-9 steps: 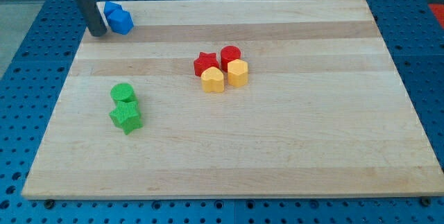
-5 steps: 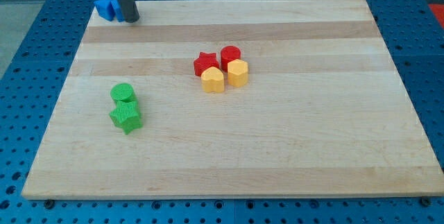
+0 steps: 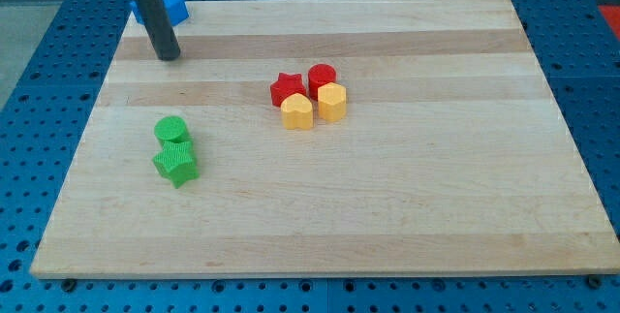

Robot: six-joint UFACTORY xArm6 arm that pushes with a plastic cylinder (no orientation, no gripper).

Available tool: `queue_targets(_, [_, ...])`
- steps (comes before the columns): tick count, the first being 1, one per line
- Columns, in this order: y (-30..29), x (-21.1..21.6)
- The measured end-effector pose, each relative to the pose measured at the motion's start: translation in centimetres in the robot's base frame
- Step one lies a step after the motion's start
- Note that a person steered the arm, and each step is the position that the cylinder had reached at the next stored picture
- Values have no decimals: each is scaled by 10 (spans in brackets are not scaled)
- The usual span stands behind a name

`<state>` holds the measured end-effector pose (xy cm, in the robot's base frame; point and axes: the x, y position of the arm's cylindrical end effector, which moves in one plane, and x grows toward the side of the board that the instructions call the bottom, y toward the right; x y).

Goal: Place your arm at the bottom of the heart

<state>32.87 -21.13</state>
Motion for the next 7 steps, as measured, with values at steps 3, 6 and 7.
queue_targets(3, [120, 92])
queue_targets(6, [156, 211])
queue_targets(7, [109, 211])
